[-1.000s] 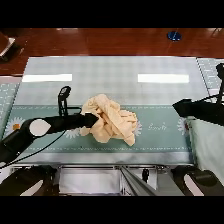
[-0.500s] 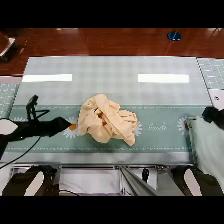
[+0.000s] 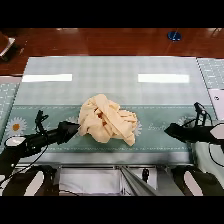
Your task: Fold the shirts.
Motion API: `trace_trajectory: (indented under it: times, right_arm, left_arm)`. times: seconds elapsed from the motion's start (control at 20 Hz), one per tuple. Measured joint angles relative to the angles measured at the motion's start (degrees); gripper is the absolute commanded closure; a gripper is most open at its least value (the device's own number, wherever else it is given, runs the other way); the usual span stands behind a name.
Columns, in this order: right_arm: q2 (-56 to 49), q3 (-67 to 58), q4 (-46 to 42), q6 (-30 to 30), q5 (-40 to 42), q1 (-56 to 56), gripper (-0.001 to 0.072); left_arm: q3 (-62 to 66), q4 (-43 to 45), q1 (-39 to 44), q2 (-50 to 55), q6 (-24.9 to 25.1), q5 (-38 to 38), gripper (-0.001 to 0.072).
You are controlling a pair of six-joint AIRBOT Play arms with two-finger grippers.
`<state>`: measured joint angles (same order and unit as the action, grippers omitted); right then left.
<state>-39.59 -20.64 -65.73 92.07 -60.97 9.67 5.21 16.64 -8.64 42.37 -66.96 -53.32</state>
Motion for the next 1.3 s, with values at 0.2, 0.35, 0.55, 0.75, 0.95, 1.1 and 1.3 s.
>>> trace_trajectory:
  times: [0.2,0.35,0.55,0.75,0.95,1.1,1.3]
  right_arm:
    - [-4.74,0.61,4.35,0.55,1.77,-8.48,0.0305]
    - [-9.20,0.76,7.93,0.74,4.11,-14.34,0.0305]
    - [-13.75,0.79,13.77,0.20,6.23,-20.20,0.0305]
    - [-17.92,0.79,21.70,-3.19,8.07,-25.59,0.0305]
    - [-22.99,-0.11,30.05,-7.63,10.84,-30.18,0.0306]
    - [-27.06,-2.80,32.46,-9.79,13.09,-32.79,0.0691]
    - [-29.75,-10.12,32.85,-13.49,13.53,-33.31,0.0690]
  left_arm:
    - [0.61,-7.74,5.46,5.92,5.88,4.35,0.0206]
    - [3.96,-13.40,9.03,11.85,11.23,5.68,0.0677]
    - [9.11,-16.31,10.67,16.74,16.50,5.40,0.0684]
    - [11.28,-17.09,11.15,18.12,18.47,4.83,0.0684]
    - [11.87,-17.05,11.34,18.49,19.12,3.45,0.0684]
    - [12.02,-16.74,11.47,18.60,19.26,2.56,0.0684]
    - [13.09,-16.63,9.99,18.29,19.37,0.68,0.0685]
